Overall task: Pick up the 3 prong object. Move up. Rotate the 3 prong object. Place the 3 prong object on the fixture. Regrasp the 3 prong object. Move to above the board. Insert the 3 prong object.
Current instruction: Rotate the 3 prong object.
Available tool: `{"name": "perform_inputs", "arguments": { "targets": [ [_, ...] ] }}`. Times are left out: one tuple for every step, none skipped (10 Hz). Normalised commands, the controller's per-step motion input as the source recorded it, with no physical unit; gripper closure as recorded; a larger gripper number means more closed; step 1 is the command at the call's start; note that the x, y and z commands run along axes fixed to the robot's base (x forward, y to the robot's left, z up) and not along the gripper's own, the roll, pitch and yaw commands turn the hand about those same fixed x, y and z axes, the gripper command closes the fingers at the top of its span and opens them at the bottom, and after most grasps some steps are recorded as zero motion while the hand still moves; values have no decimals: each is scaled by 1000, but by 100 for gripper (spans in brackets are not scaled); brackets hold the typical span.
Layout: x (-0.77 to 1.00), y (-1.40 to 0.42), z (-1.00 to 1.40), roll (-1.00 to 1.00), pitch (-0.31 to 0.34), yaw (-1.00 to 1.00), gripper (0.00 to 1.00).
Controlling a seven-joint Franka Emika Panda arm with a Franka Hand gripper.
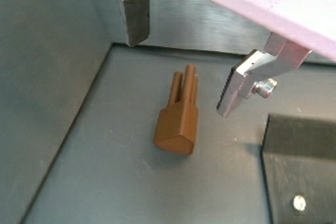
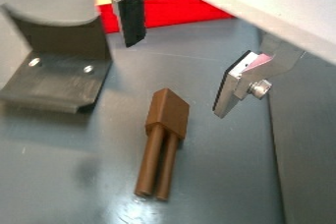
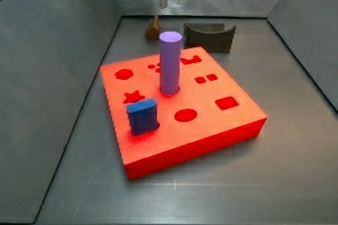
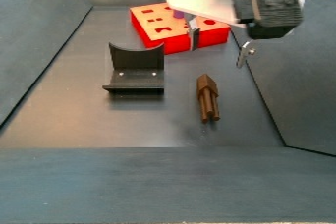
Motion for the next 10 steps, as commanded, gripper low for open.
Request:
{"name": "perform_inputs", "arguments": {
  "targets": [
    [38,4,-27,4,-22,1000,0],
    [38,4,-27,5,-24,1000,0],
    [38,4,-28,6,-28,1000,0],
    [37,4,-28,6,-32,1000,0],
    [37,4,-28,8,-40,1000,0],
    [36,4,-29,10,-50,1000,0],
    [35,3,-30,10,-51,686,0],
    [34,3,-30,10,-50,529,0],
    [32,3,-31,10,-49,298,0],
    [32,3,-32,10,-49,222,0]
  ]
}}
